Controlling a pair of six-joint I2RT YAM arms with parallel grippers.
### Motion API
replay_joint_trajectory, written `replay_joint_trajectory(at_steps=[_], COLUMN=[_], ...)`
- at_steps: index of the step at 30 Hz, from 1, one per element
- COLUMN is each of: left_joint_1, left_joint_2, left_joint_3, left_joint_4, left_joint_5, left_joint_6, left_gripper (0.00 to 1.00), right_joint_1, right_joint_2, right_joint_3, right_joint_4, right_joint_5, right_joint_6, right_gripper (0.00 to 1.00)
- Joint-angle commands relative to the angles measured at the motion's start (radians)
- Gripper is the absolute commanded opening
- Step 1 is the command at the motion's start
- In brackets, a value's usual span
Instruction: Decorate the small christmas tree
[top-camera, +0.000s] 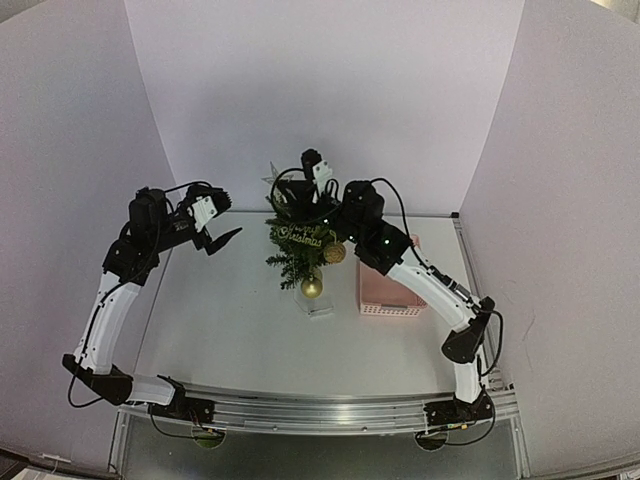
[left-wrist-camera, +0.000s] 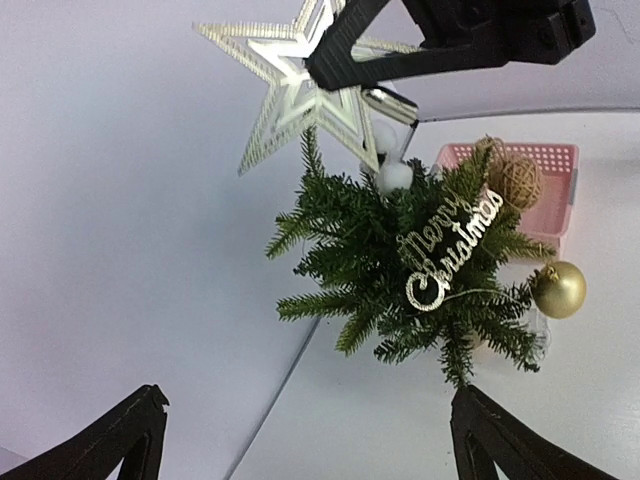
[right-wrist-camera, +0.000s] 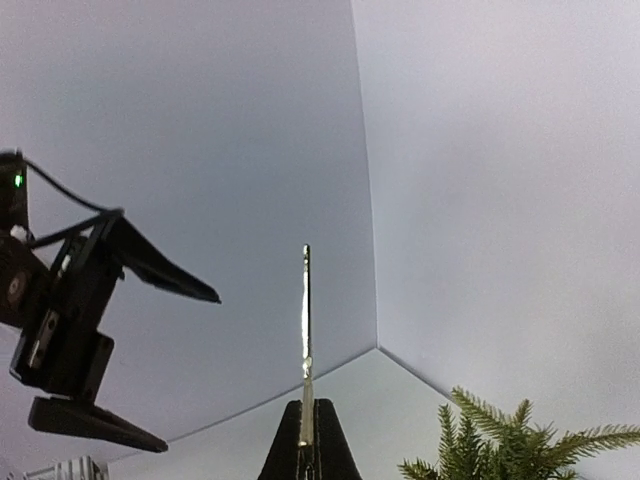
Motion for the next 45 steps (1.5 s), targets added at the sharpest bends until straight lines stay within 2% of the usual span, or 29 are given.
replay_joint_trajectory(at_steps=[1,3,5,11,15,20,28,35,38,45], left_joint_1=[0.002,0.002,0.002,0.002,-0.008,-0.042,-0.079,-0.079,-0.079,-0.078], left_joint_2=[0.027,0.068,0.113,0.246,0.336,0.410,0.483,0.497,0.486,0.484], left_joint_3=[-0.029,-0.030,-0.031,-0.045,-0.032,-0.006,0.047,0.058,0.043,0.024], left_joint_4=[0.195,0.243,0.286,0.484,0.577,0.611,0.642,0.651,0.641,0.668], left_joint_5=[0.024,0.038,0.063,0.164,0.225,0.213,0.209,0.214,0.209,0.199], left_joint_6=[-0.262,-0.351,-0.421,-0.612,-0.691,-0.680,-0.720,-0.711,-0.693,-0.679], left_gripper=[0.99,0.97,0.89,0.67,0.66,0.65,0.67,0.60,0.54,0.46], right_joint_1=[-0.057,-0.066,-0.080,-0.104,-0.130,-0.156,-0.161,-0.165,-0.166,-0.166], right_joint_2=[-0.102,-0.110,-0.094,-0.055,-0.060,-0.087,-0.114,-0.072,-0.026,0.022], right_joint_3=[-0.168,-0.220,-0.219,-0.267,-0.314,-0.388,-0.466,-0.403,-0.333,-0.226], right_joint_4=[0.358,0.453,0.479,0.650,0.733,0.765,0.767,0.753,0.675,0.454], right_joint_5=[0.144,0.216,0.252,0.231,0.194,0.125,0.075,-0.066,-0.164,-0.165], right_joint_6=[0.129,0.104,0.108,0.084,0.095,0.123,0.069,0.149,0.156,0.014], right_gripper=[0.00,0.00,0.00,0.00,0.00,0.00,0.00,0.00,0.00,0.00])
